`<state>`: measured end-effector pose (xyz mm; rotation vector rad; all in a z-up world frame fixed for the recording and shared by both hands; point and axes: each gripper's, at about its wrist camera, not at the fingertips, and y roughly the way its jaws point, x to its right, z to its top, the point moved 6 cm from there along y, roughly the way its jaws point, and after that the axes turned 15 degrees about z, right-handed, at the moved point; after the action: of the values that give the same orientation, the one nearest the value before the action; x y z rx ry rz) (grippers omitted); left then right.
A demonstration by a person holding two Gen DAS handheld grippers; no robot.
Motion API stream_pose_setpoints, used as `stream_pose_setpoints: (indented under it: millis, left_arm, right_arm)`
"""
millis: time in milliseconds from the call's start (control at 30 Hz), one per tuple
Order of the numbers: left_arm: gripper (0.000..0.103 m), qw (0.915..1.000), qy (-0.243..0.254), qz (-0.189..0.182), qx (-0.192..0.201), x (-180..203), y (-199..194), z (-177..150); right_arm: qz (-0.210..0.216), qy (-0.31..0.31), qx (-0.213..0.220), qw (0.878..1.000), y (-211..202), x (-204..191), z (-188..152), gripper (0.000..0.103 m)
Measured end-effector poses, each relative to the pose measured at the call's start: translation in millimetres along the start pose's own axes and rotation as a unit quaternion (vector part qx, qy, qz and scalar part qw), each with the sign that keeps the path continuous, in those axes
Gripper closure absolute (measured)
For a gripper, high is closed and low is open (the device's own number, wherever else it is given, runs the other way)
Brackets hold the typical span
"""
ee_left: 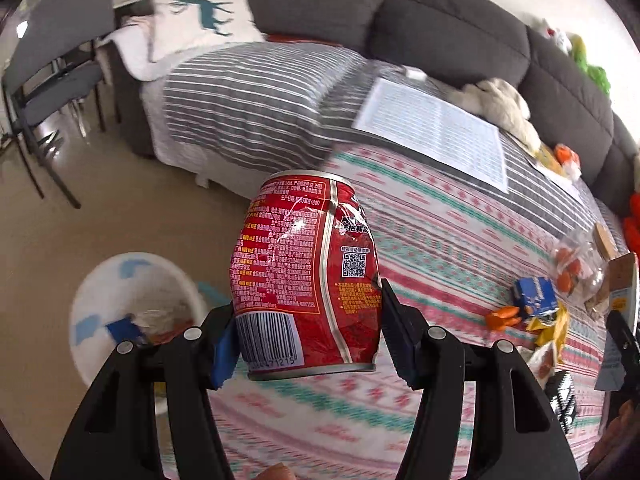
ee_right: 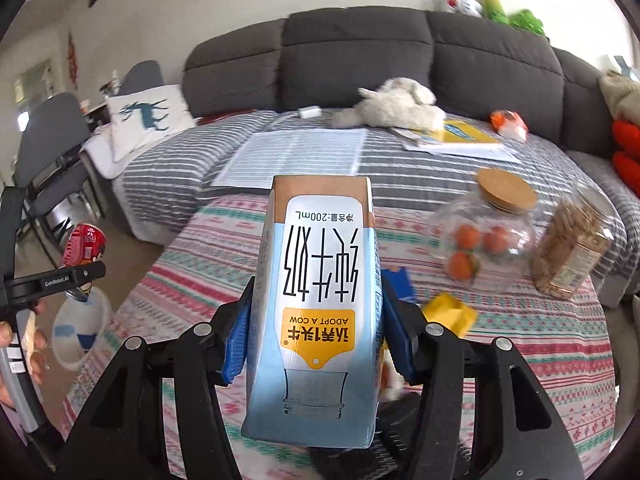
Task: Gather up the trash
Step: 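Carry the red can and milk carton toward the white bin, then open the left tool over the bin while the right tool releases the milk carton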
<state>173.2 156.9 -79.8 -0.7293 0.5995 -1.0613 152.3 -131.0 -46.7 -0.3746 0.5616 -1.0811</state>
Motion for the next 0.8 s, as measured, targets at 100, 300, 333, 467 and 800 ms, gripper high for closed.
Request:
stream_pose_setpoints:
  millis: [100, 300, 333, 467, 800]
  left_arm:
    - [0.043, 0.9998, -0.011, 0.015, 0.003, -26, 0, 0]
    - [0.043, 0.998, -0.041, 0.046, -0.014, -87, 9, 0]
    - [0.043, 0.9971, -0.049, 0.053, -0.025, -101, 14, -1]
    - [0.043, 0.9918, -0.086, 0.072, -0.06, -140, 31, -5]
    - [0.023, 0.9826, -0.147, 0.076, -0.085, -201, 44, -8]
  right_arm:
    - [0.019, -0.014, 0.001, 1.0, 7, -32, 2, 0.049]
    - [0.055, -0.059, -0.009, 0.997, 26, -96, -4, 0.049]
    - [0.066, -0.066, -0.014, 0.995, 31, -109, -7, 0.049]
    - [0.098, -0.087, -0.03, 0.991, 49, -153, -17, 0.049]
    - [0.153, -0.086, -0.05, 0.983, 90, -235, -28, 0.049]
